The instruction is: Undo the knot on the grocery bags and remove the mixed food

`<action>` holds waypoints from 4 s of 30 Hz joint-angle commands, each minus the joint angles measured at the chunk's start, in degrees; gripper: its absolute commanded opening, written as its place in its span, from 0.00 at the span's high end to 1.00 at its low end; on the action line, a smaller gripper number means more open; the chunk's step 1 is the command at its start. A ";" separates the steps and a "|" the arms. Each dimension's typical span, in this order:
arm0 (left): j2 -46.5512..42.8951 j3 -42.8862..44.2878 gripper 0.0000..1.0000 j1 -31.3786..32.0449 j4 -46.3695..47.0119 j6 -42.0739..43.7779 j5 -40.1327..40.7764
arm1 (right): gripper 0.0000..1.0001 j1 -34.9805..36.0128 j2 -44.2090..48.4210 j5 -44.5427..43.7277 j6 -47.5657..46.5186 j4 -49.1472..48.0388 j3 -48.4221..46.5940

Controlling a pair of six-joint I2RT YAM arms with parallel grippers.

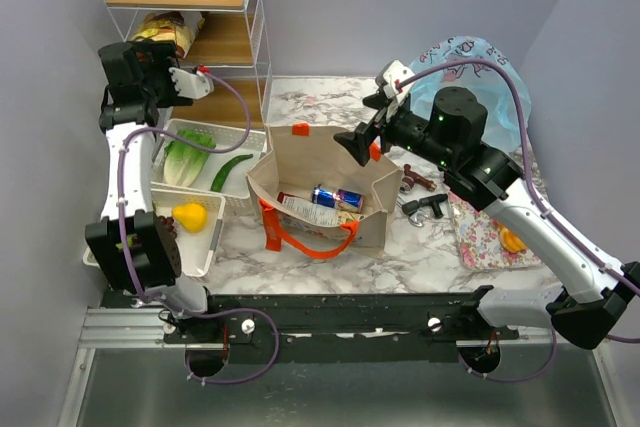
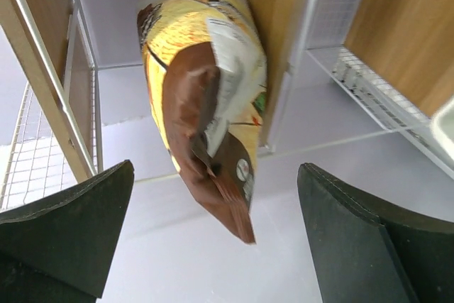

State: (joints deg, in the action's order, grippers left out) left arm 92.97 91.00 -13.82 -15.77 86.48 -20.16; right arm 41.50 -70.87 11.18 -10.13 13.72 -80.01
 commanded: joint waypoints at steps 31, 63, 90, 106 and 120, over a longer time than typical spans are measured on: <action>-45.86 -35.37 0.41 56.97 -24.82 -56.48 -9.07 | 0.99 -0.41 -9.89 6.20 -7.42 6.48 -0.35; -30.81 -44.68 0.29 68.58 -23.93 -27.65 -2.87 | 0.99 2.17 6.84 13.58 -10.41 -3.08 15.60; -22.18 -30.72 0.15 64.45 -29.32 -33.82 -7.67 | 0.99 2.13 7.44 8.52 -8.34 -5.00 20.59; -8.06 -34.95 0.36 65.78 -20.91 -29.53 9.30 | 0.99 2.12 6.38 10.02 -8.88 -5.45 20.59; -13.37 -19.29 1.00 56.12 -34.40 -32.20 -9.04 | 0.96 2.10 6.56 4.56 -7.47 -7.41 21.42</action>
State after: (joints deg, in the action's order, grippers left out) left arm 86.70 65.82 44.73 -43.03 55.37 -17.93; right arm 43.16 -65.12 17.74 -19.31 12.43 -58.52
